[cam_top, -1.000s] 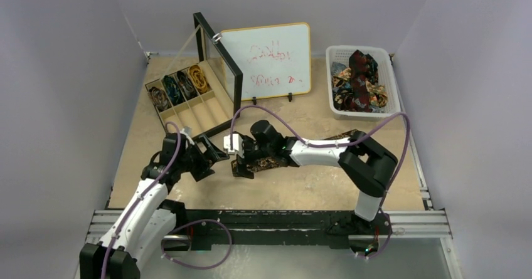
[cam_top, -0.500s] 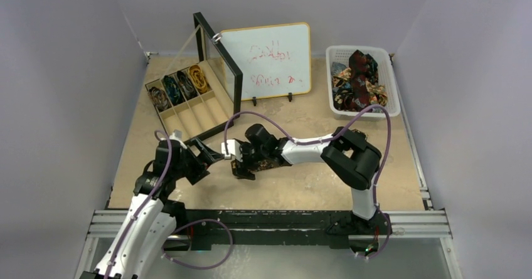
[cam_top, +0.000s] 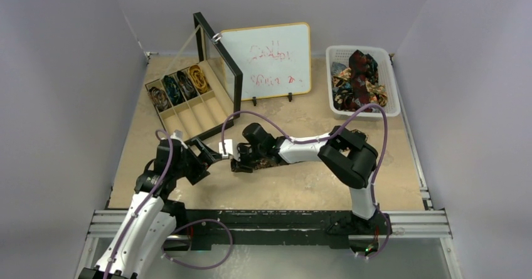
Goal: Roll the ties
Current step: Roll the tie at the center of the board.
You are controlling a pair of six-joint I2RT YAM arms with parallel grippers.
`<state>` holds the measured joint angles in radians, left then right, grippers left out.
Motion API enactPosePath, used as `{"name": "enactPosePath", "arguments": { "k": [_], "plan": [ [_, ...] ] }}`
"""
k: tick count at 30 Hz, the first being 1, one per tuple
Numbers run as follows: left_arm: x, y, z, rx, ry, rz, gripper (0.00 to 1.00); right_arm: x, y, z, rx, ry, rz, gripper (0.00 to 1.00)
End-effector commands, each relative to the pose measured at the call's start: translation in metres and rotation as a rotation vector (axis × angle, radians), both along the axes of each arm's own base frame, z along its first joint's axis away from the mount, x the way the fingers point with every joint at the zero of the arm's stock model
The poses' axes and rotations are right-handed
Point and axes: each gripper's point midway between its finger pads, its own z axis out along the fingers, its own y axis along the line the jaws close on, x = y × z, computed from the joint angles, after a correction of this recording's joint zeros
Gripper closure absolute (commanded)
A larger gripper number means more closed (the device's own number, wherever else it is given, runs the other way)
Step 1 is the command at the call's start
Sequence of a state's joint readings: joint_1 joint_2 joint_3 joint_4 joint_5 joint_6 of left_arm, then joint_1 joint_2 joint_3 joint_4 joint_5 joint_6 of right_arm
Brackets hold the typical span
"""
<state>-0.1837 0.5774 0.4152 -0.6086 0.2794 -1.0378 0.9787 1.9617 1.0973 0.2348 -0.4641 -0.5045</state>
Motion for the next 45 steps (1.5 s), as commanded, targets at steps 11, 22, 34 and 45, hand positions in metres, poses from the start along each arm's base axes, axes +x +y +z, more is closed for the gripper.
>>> {"name": "enactPosePath", "arguments": {
  "k": [11,22,34,45],
  "plan": [
    [0.007,-0.001,0.007,-0.012,-0.04,0.0,0.13,0.038,0.003,0.079,0.153,-0.103,-0.127,0.16],
    [0.015,-0.011,0.006,-0.009,-0.105,-0.099,0.04,0.038,-0.083,0.144,0.506,0.538,-0.88,0.01],
    [0.017,-0.029,-0.007,-0.069,-0.113,-0.219,0.01,0.016,-0.067,0.099,0.413,0.989,-1.03,0.24],
    [0.017,-0.035,-0.014,-0.093,-0.102,-0.255,0.05,0.02,-0.058,0.055,0.268,1.033,-1.098,0.44]
  ]
}}
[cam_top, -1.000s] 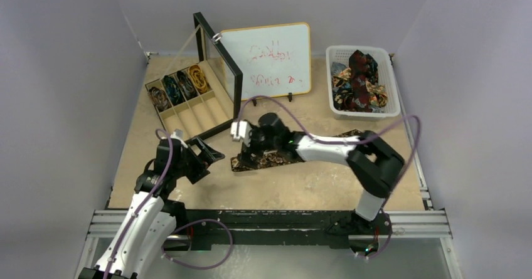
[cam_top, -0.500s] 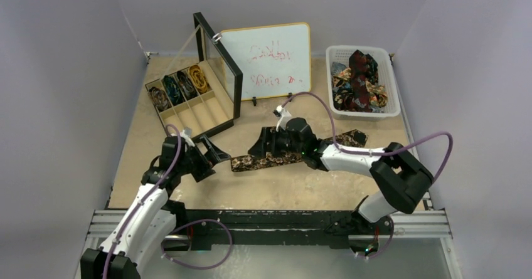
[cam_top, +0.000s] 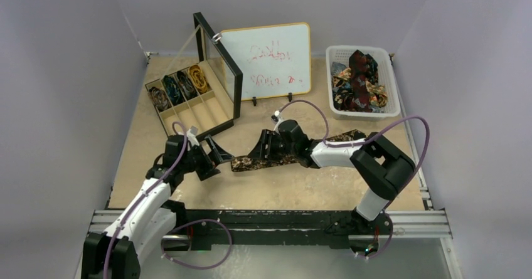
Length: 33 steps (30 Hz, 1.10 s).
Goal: Roll the ties
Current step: Roll the tie at the center of the board.
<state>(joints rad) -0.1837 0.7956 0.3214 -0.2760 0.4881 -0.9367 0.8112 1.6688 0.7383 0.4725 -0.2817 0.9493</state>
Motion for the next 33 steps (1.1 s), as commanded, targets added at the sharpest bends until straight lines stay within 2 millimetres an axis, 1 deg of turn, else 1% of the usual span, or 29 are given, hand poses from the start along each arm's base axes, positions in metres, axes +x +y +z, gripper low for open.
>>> {"name": "enactPosePath", "arguments": {
  "k": [1,7,11,19,22,25,26,28,30,33],
  "plan": [
    [0.005,-0.004,0.006,-0.016,-0.06,-0.041,0.06,0.004,0.008,0.006,0.008,0.012,-0.003,0.45],
    [0.006,-0.005,0.005,-0.017,-0.063,-0.053,0.09,0.001,0.011,-0.004,0.005,0.033,0.024,0.54],
    [0.006,-0.006,0.002,-0.012,-0.057,-0.065,0.1,0.0,0.012,-0.007,0.009,0.038,0.033,0.54],
    [0.005,-0.008,-0.005,-0.017,-0.048,-0.09,0.12,-0.003,0.004,-0.029,-0.062,0.081,0.019,0.62],
    [0.004,-0.009,-0.007,-0.017,-0.044,-0.097,0.13,-0.002,0.005,-0.023,-0.054,0.059,0.024,0.61],
    [0.003,-0.01,-0.007,-0.021,-0.046,-0.101,0.13,0.004,0.009,-0.005,-0.019,0.007,0.028,0.57],
    [0.003,-0.01,-0.007,-0.021,-0.047,-0.103,0.14,0.004,0.009,0.0,-0.01,-0.004,0.034,0.54],
    [0.003,-0.01,-0.007,-0.022,-0.046,-0.103,0.14,0.004,0.009,0.006,-0.002,-0.018,0.037,0.53],
    [0.003,-0.01,-0.007,-0.021,-0.049,-0.106,0.14,0.003,0.009,0.009,0.008,-0.017,0.036,0.52],
    [0.002,-0.009,-0.008,-0.019,-0.049,-0.106,0.14,-0.003,0.01,0.006,0.028,0.005,0.047,0.52]
  ]
}}
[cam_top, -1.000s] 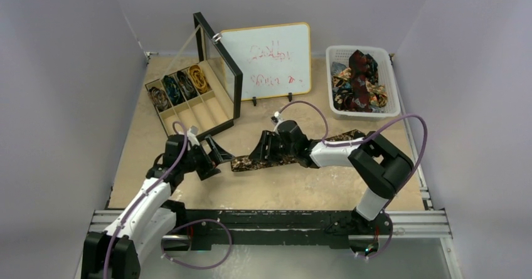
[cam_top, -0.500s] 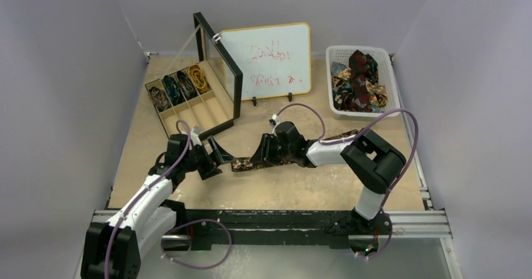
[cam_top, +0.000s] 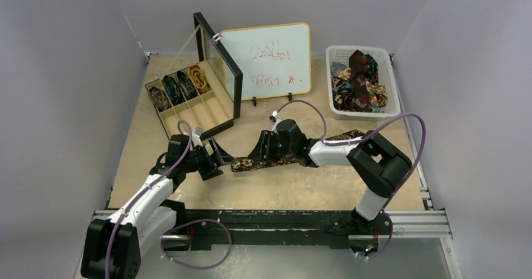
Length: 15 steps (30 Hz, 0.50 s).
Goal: Roll the ties
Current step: Roll the tie at the center of the board.
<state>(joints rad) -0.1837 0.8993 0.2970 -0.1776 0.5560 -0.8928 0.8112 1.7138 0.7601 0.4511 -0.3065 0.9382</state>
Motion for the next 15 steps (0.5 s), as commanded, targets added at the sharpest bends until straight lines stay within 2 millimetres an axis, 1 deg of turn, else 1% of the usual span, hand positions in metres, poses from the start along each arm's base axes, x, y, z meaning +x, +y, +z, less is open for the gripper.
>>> {"name": "enactPosePath", "arguments": {
  "k": [1,7,12,13,15],
  "plan": [
    [0.004,-0.001,0.004,-0.003,-0.061,-0.031,0.14,0.0,0.009,0.017,0.056,-0.021,0.024,0.52],
    [0.007,-0.003,0.002,0.001,-0.073,-0.053,0.15,0.002,0.009,-0.004,0.001,0.016,0.019,0.56],
    [0.009,-0.006,-0.005,0.002,-0.08,-0.093,0.17,-0.002,0.002,-0.022,-0.054,0.048,0.021,0.63],
    [0.009,-0.007,-0.006,-0.001,-0.082,-0.102,0.18,-0.001,0.001,-0.025,-0.065,0.05,0.015,0.66],
    [0.013,-0.01,-0.006,-0.012,-0.111,-0.121,0.2,0.0,-0.001,-0.031,-0.087,0.044,0.014,0.67]
  ]
}}
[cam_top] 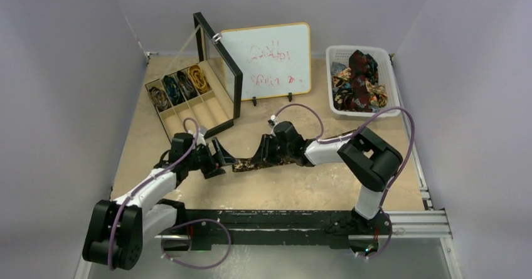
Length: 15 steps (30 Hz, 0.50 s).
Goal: Roll the ties
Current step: Roll the tie at the center of the board.
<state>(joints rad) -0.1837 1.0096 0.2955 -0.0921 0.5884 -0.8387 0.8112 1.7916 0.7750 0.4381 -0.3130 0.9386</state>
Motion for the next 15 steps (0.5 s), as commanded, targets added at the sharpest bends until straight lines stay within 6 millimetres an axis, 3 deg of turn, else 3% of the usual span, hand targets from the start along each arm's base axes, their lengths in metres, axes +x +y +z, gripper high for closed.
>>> {"name": "enactPosePath", "arguments": {
  "k": [1,9,15],
  "plan": [
    [0.009,-0.007,0.004,-0.026,-0.108,-0.075,0.2,0.003,0.001,-0.005,-0.037,-0.015,0.018,0.68],
    [0.013,-0.01,-0.003,-0.032,-0.131,-0.104,0.29,-0.004,-0.006,-0.028,-0.077,0.023,0.022,0.75],
    [0.016,-0.011,-0.01,-0.036,-0.125,-0.107,0.41,-0.005,-0.007,-0.036,-0.087,0.034,0.032,0.78]
  ]
}}
